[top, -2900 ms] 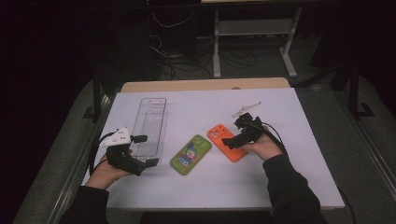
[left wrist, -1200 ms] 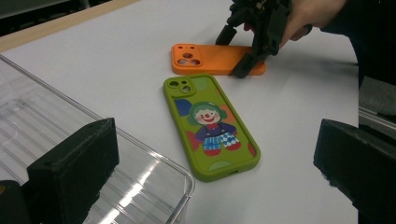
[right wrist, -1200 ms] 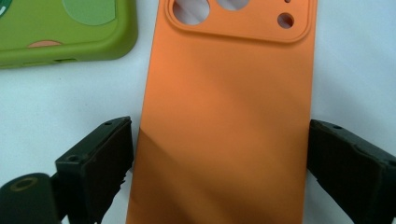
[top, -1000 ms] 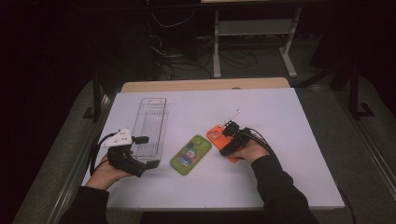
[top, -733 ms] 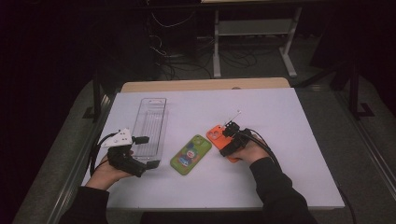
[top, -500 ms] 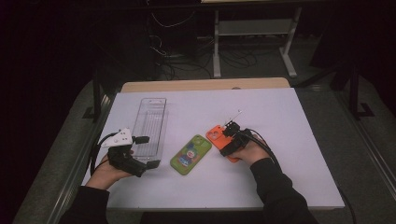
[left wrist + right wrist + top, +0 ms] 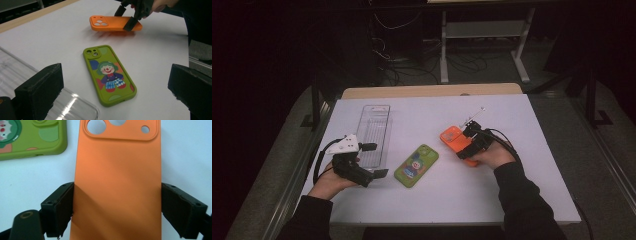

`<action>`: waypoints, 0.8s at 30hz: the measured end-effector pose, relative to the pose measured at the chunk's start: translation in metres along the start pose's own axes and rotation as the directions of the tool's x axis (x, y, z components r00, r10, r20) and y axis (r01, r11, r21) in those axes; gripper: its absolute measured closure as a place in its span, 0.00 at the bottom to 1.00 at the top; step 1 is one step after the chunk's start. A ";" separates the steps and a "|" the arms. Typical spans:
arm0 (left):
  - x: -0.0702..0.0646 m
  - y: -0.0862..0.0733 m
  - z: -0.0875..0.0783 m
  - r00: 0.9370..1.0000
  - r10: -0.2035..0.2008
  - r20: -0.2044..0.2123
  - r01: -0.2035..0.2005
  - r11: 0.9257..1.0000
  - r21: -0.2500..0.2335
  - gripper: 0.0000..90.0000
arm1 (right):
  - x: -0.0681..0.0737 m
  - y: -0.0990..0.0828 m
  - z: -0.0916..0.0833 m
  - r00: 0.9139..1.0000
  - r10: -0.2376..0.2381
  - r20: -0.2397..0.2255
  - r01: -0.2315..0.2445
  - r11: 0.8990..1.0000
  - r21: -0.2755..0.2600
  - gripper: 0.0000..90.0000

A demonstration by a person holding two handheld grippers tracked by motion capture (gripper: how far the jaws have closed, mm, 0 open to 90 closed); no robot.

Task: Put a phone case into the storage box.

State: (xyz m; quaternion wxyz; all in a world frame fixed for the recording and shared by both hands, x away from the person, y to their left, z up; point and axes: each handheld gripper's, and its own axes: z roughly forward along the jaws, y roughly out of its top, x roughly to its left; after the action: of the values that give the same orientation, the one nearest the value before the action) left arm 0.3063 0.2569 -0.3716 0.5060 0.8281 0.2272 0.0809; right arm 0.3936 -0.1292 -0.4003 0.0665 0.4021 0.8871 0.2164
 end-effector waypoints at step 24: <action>-0.001 0.050 0.055 0.986 0.128 0.111 -0.137 0.988 0.074 0.00 | 0.005 -0.005 -0.025 0.960 -0.256 -0.112 0.248 0.966 -0.080 0.17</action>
State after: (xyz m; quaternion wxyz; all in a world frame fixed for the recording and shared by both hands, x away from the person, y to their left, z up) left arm 0.3403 0.1928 -0.3536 0.4765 0.8645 0.1478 0.0611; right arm 0.3793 -0.1363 -0.3792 0.0526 0.2698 0.9260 0.2589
